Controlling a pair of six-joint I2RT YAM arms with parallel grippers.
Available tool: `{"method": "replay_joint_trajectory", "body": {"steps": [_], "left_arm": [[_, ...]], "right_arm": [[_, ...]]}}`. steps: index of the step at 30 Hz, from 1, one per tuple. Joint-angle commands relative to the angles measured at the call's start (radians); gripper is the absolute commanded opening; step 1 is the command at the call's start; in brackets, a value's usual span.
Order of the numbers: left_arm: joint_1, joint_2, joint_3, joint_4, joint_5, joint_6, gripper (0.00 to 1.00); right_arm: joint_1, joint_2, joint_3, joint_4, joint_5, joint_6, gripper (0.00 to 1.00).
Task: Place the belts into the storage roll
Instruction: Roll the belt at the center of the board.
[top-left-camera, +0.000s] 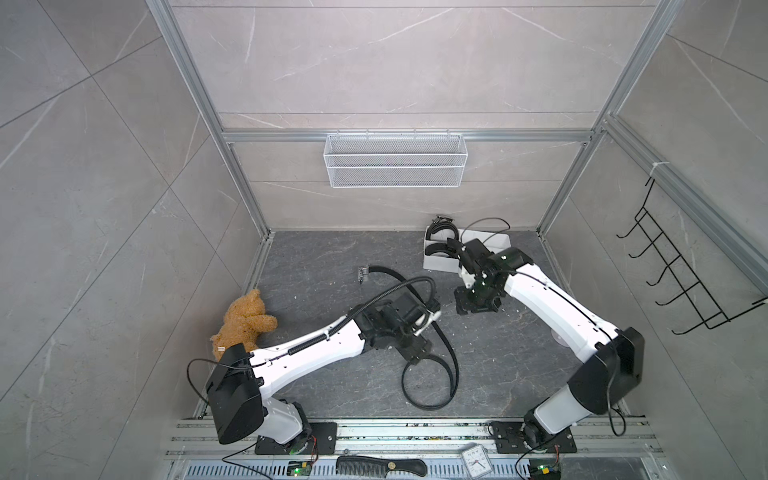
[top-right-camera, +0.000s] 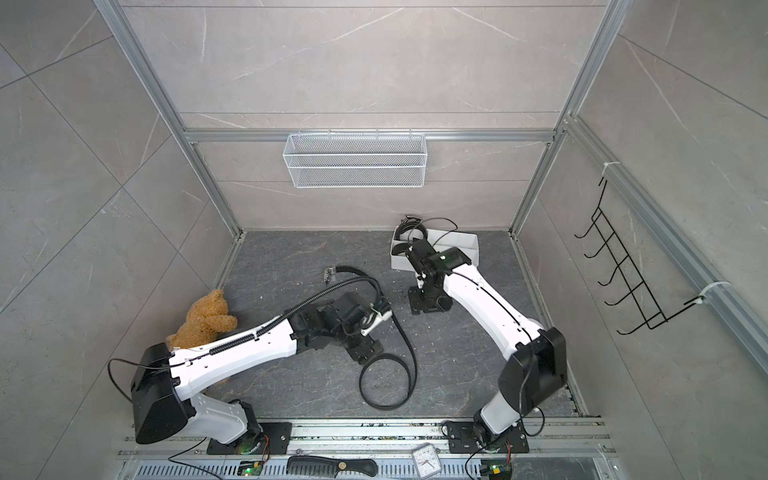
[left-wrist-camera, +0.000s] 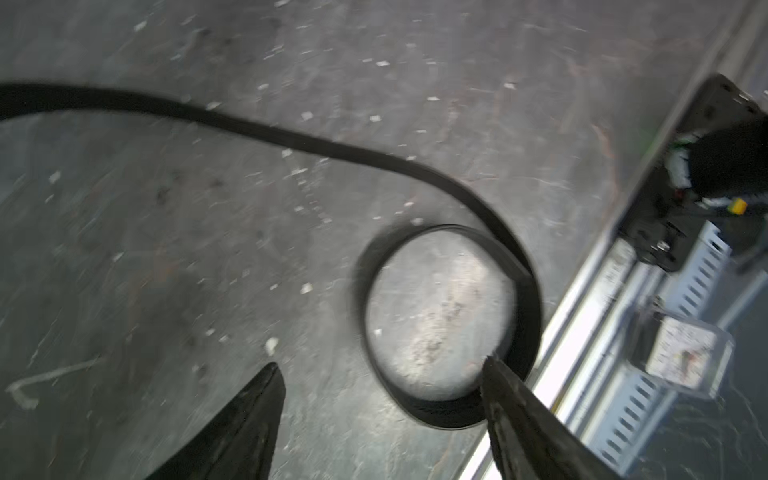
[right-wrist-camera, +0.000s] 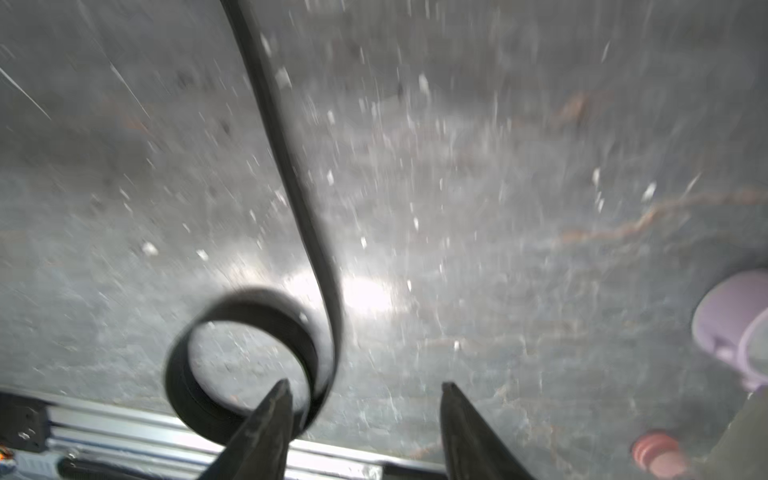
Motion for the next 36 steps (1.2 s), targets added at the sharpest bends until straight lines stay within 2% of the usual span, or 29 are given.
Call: {"method": "replay_joint_trajectory", "body": {"steps": [1, 4, 6, 9, 13, 17, 25, 30, 36], "left_arm": [[0.118, 0.024, 0.019, -0.087, -0.076, -0.044, 0.79], [0.178, 0.170, 0.155, -0.165, -0.128, -0.063, 0.81], [0.190, 0.263, 0.253, -0.181, -0.122, -0.088, 0.82], [0.191, 0.383, 0.376, -0.170, -0.055, -0.116, 0.82], [0.191, 0.547, 0.526, -0.171, -0.033, -0.157, 0.82], [0.195, 0.669, 0.644, -0.158, 0.004, -0.166, 0.82], [0.191, 0.783, 0.768, -0.143, 0.086, -0.164, 0.83], [0.181, 0.843, 0.821, -0.175, 0.093, -0.147, 0.83], [0.169, 0.937, 0.881, -0.216, 0.091, -0.120, 0.81]], "right_arm": [[0.043, -0.123, -0.145, 0.112, -0.039, 0.023, 0.54], [0.187, -0.166, -0.226, 0.140, 0.045, 0.019, 0.54], [0.273, -0.172, -0.268, 0.164, 0.096, 0.016, 0.54], [0.345, -0.192, -0.326, 0.230, 0.122, 0.021, 0.54], [0.393, -0.197, -0.383, 0.326, 0.135, 0.004, 0.54], [0.426, -0.138, -0.427, 0.405, 0.116, -0.005, 0.54], [0.445, 0.000, -0.430, 0.475, 0.113, -0.006, 0.53], [0.447, 0.069, -0.420, 0.491, 0.085, -0.012, 0.52], [0.450, 0.123, -0.422, 0.495, 0.094, -0.005, 0.43]]}}
